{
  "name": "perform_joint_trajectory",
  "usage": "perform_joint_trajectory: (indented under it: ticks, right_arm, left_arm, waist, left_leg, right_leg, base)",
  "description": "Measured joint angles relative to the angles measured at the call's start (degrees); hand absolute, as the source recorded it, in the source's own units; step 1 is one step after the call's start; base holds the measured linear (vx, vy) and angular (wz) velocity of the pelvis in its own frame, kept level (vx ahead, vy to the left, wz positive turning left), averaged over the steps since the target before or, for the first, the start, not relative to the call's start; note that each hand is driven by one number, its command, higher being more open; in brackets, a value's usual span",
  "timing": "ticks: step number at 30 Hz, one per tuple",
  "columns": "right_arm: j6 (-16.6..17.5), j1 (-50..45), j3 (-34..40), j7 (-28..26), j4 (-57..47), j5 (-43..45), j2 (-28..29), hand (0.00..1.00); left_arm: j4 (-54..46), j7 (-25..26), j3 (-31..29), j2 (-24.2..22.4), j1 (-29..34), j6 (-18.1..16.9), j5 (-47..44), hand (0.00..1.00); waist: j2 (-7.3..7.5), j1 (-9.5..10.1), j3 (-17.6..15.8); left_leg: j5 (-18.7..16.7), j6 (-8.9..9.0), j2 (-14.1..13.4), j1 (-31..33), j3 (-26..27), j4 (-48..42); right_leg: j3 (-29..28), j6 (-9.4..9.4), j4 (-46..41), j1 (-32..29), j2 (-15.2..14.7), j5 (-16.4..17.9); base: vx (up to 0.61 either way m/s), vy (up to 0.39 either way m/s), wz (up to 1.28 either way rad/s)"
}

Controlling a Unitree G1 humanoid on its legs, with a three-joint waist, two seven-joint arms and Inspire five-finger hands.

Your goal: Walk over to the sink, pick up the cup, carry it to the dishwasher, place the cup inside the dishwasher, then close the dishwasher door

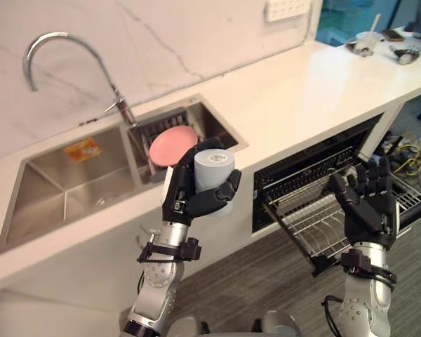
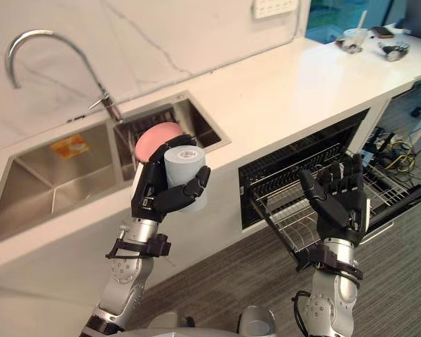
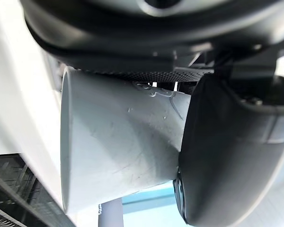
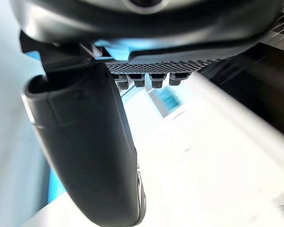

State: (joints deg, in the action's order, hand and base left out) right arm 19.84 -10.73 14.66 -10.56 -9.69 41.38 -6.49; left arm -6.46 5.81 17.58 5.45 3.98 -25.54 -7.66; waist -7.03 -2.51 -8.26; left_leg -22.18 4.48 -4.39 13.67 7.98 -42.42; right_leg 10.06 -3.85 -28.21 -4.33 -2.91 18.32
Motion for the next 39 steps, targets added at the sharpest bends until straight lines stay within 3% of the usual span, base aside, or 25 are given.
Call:
perform_joint_trajectory:
  ticks: [1,3,4,5,10,18,21,22,23,24,25,29,34,39]
  right_arm:
    - [0.53,0.08,-1.74,-0.62,-1.92,-0.03,-0.29,1.00]
    - [0.87,0.09,-3.95,-0.83,-4.03,-0.08,-0.53,1.00]
    - [0.89,-0.02,-4.76,-0.83,-4.32,-0.24,-0.20,1.00]
    - [0.86,-0.52,-5.02,-0.72,-4.32,-0.24,0.56,1.00]
    - [0.63,0.09,-4.78,-2.26,-1.56,-0.30,1.85,1.00]
    - [-3.27,3.60,-4.83,-3.68,6.24,-0.45,1.85,1.00]
    - [-4.48,3.67,-4.98,-4.14,6.96,-0.99,1.88,1.00]
    - [-4.91,3.99,-5.28,-4.50,7.39,-1.10,1.78,1.00]
    - [-5.13,4.52,-6.00,-4.77,7.46,-1.18,1.80,1.00]
    - [-5.14,4.71,-6.30,-4.93,7.46,-1.22,1.85,1.00]
    - [-5.15,4.86,-6.33,-5.12,7.52,-1.51,1.92,1.00]
    - [-5.43,5.04,-6.02,-2.99,8.29,-2.44,0.91,1.00]
    - [-6.11,4.87,-5.34,-1.31,8.23,-3.45,1.62,1.00]
    - [-7.75,4.91,-3.99,-1.33,5.55,-3.41,3.87,1.00]
  left_arm:
    - [-1.80,1.22,-0.16,0.00,-0.01,-0.42,0.57,0.00]
    - [-4.99,3.17,-0.32,-0.02,-0.12,-1.51,0.96,0.00]
    - [-6.26,3.72,-0.35,0.08,-0.66,-2.75,0.95,0.00]
    - [-6.93,4.19,-0.42,0.29,-0.98,-3.45,0.94,0.00]
    - [-5.70,8.31,-2.69,0.65,-2.86,-4.02,0.82,0.00]
    - [-4.29,12.06,-5.49,0.80,-2.57,-4.05,0.89,0.00]
    - [-4.33,12.90,-5.61,0.80,-2.59,-3.99,0.91,0.00]
    - [-4.45,13.07,-6.17,0.47,-2.60,-4.04,0.92,0.00]
    - [-4.40,13.51,-6.76,0.53,-2.68,-3.91,0.89,0.00]
    - [-4.38,13.82,-7.01,0.65,-2.81,-3.80,0.89,0.00]
    - [-4.09,13.93,-7.05,1.30,-3.25,-3.59,0.88,0.00]
    - [-3.84,12.11,-3.69,0.75,-4.63,-2.73,1.09,0.00]
    - [-3.83,11.18,-3.46,1.64,-9.24,-2.20,2.06,0.00]
    - [-4.17,10.36,-4.77,1.81,-9.53,-0.72,1.85,0.00]
  waist:
    - [0.07,0.30,-0.04]
    - [-0.25,0.37,0.21]
    - [-0.16,0.33,0.49]
    - [0.95,0.09,1.36]
    - [3.76,-0.26,2.26]
    - [4.05,-0.15,2.88]
    - [3.89,-0.15,2.95]
    - [3.74,-0.07,3.00]
    - [4.05,-0.20,3.19]
    - [4.35,-0.30,3.35]
    - [4.93,-0.69,3.58]
    - [4.38,-1.56,3.72]
    - [4.42,-1.66,3.67]
    - [4.84,0.61,3.57]
  left_leg:
    - [0.91,-0.38,0.22,1.33,0.43,3.26]
    - [6.61,-1.11,0.36,0.96,0.74,10.89]
    - [12.19,-4.45,0.18,0.06,1.41,12.92]
    - [12.28,-4.65,1.20,-1.07,2.83,15.06]
    - [13.37,-6.39,4.02,-5.04,3.95,21.96]
    - [14.13,-6.26,4.17,-11.77,6.42,30.18]
    - [14.14,-6.24,3.24,-16.08,7.12,33.00]
    - [14.20,-6.19,2.42,-17.63,7.45,33.97]
    - [14.19,-6.17,2.35,-18.12,8.09,34.02]
    - [14.16,-6.13,2.45,-18.19,8.68,33.83]
    - [13.59,-5.26,2.64,-18.23,8.99,33.16]
    - [12.76,-3.93,1.12,-18.71,7.43,32.33]
    - [11.59,-2.38,1.40,-17.37,3.84,32.71]
    - [11.58,-2.39,1.18,-13.89,0.56,29.78]
  right_leg:
    - [-1.91,0.49,0.60,0.52,0.12,0.04]
    - [-4.08,1.98,0.86,0.76,0.54,0.71]
    - [-5.38,3.13,0.77,1.41,0.69,1.38]
    - [-5.67,3.87,1.22,1.46,-0.60,1.37]
    - [-5.26,6.88,6.73,4.01,-2.98,-0.17]
    - [-2.82,10.02,8.92,5.86,-3.15,-3.51]
    - [0.12,10.97,3.10,4.64,-3.54,-4.24]
    - [4.60,8.44,1.15,2.71,-5.53,-1.37]
    - [9.47,6.53,3.45,1.04,-8.96,-1.40]
    - [10.96,5.33,5.48,0.15,-10.54,-3.42]
    - [11.60,7.67,7.35,-1.10,-12.28,-9.39]
    - [10.74,6.43,5.19,-1.38,-10.98,-8.80]
    - [8.98,6.50,4.62,-2.94,-10.90,-8.83]
    - [11.33,9.26,11.32,-0.11,-10.11,-10.47]
  base:
    - [0.29,0.119,-0.99]
    - [0.29,0.136,-0.84]
    - [0.30,0.150,-0.55]
    - [0.30,0.137,-0.42]
    - [0.22,0.085,-0.04]
    - [0.11,0.007,-0.23]
    - [0.09,-0.031,-0.61]
    - [0.05,-0.061,-0.81]
    - [0.04,-0.069,-0.81]
    - [0.05,-0.083,-0.59]
    - [0.09,-0.108,-0.24]
    - [0.06,-0.100,-0.19]
    - [-0.03,0.033,0.04]
    - [-0.04,0.019,0.31]
